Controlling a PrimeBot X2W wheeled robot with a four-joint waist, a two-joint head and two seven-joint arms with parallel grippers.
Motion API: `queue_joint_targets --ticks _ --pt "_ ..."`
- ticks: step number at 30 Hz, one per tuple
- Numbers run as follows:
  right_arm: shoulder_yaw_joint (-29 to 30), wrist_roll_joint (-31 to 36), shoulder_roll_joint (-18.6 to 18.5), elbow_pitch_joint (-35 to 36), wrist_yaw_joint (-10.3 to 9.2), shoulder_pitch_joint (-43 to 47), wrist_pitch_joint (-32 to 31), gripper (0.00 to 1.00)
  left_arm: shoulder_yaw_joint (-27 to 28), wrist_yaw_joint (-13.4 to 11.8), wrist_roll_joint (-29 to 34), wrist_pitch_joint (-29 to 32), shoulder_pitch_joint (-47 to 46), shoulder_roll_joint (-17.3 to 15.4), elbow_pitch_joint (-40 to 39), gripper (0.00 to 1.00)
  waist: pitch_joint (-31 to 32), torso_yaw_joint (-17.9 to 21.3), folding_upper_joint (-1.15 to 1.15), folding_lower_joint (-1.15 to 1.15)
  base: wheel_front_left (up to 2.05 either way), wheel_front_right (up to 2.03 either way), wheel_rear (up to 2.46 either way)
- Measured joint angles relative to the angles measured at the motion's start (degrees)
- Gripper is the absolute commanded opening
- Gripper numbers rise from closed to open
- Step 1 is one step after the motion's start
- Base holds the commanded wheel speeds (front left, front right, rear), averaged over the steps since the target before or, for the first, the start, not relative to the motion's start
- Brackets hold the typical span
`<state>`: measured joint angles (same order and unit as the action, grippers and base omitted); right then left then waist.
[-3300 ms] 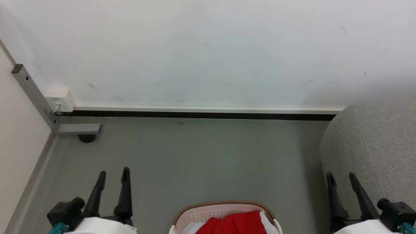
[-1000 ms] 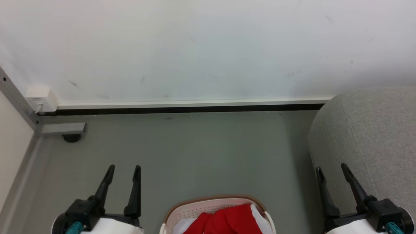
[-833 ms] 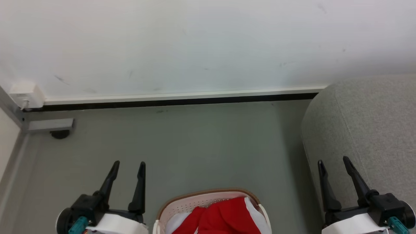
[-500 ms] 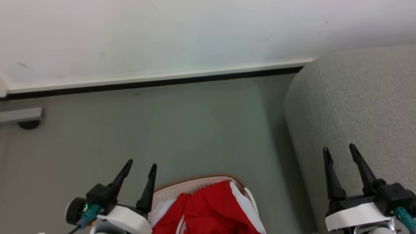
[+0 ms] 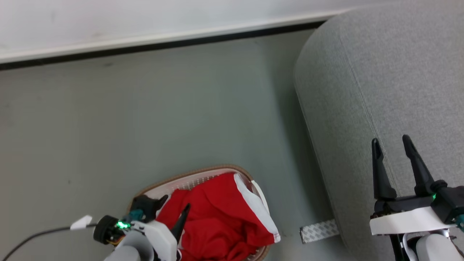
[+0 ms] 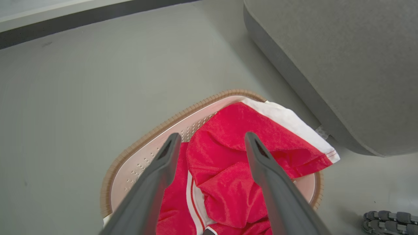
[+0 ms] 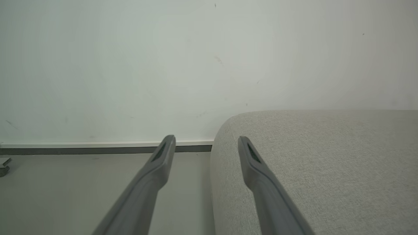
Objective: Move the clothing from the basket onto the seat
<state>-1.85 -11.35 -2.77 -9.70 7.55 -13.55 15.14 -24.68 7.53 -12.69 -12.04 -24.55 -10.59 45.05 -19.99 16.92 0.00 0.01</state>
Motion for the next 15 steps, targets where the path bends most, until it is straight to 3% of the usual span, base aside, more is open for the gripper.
queue_joint_targets --ticks 15 --pt "0.27 -3.39 -0.01 2.98 0.00 -4.15 0.00 1.00 -17.27 0.01 -13.39 11.07 -11.74 -3.75 14.45 1.00 -11.45 4.59 0.00 0.00 0.00 0.00 0.00"
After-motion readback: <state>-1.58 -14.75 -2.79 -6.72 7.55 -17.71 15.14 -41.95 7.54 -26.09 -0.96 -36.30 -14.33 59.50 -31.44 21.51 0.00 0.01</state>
